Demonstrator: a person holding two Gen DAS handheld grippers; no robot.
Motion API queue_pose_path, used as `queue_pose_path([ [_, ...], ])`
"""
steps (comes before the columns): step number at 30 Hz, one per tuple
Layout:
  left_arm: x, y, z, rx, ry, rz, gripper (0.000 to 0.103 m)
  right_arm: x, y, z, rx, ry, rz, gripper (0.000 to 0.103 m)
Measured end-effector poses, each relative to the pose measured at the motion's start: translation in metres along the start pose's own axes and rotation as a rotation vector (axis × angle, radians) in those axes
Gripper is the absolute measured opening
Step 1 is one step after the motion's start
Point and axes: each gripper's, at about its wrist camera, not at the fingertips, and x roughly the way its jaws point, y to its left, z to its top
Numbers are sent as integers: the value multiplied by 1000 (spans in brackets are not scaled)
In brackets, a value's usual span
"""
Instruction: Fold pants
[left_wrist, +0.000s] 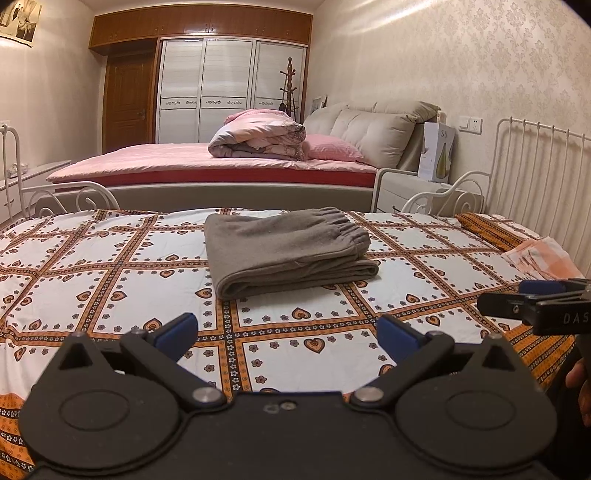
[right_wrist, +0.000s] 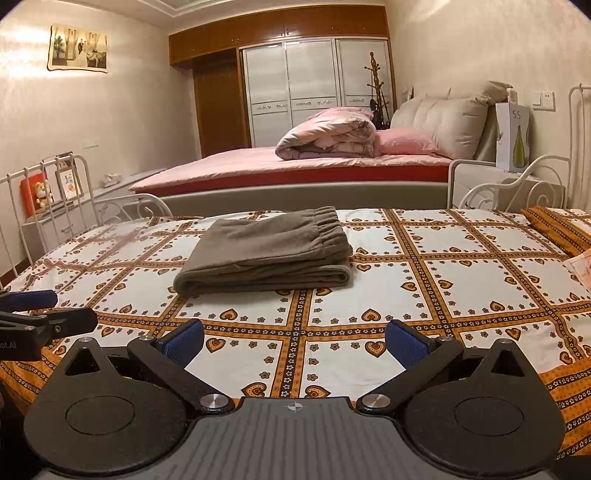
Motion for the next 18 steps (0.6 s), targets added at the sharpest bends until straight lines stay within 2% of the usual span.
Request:
queue_pose_path([
  [18,0,1,0,-4,-10,-6,97,0,0,0,-7,1,3,103],
])
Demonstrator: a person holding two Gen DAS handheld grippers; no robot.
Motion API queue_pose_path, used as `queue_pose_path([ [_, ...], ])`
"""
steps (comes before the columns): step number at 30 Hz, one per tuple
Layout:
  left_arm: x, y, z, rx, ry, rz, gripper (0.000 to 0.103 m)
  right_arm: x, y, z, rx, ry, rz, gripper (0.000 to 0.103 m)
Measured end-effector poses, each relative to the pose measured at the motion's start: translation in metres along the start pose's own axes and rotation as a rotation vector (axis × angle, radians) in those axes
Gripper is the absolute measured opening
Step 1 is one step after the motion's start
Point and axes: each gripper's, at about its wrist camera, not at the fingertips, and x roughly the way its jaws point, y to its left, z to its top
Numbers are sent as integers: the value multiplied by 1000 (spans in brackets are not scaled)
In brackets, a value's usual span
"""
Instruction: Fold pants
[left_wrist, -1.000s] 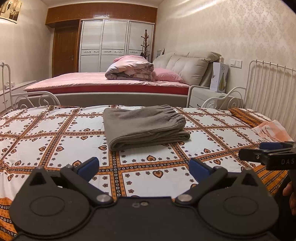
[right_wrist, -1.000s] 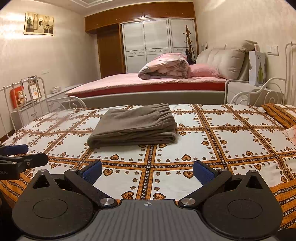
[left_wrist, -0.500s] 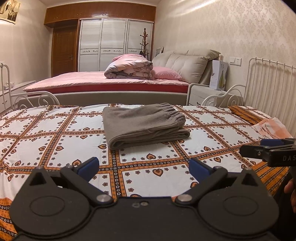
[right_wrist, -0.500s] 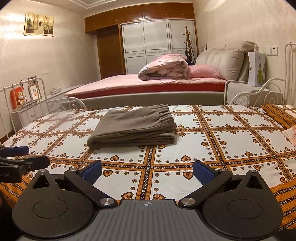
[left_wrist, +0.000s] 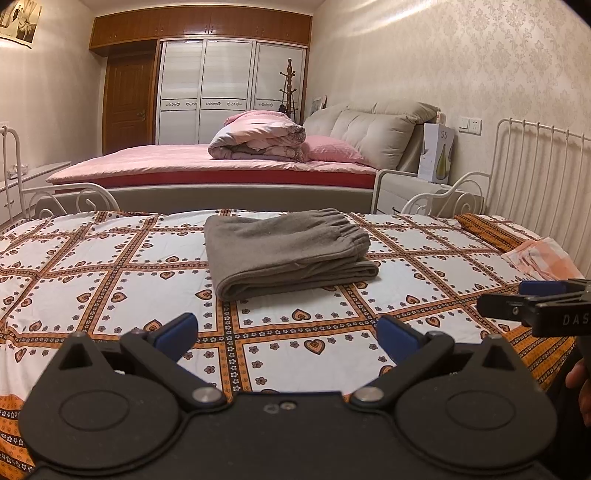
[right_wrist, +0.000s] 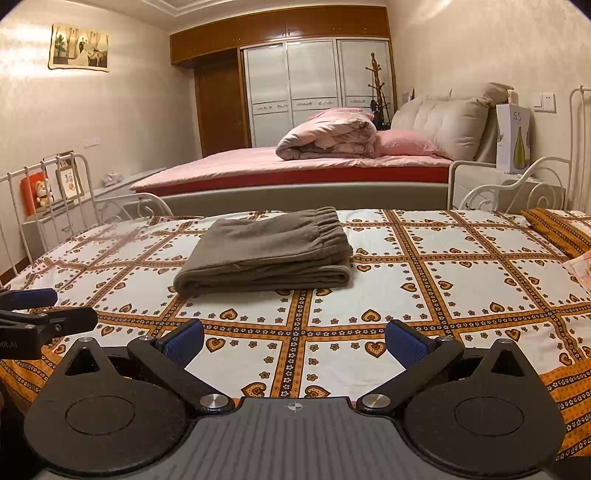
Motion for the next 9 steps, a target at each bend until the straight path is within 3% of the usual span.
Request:
queue_pose_path([
  [9,-4,-2,2,23,-29,7,95,0,0,0,0,0,0,103],
])
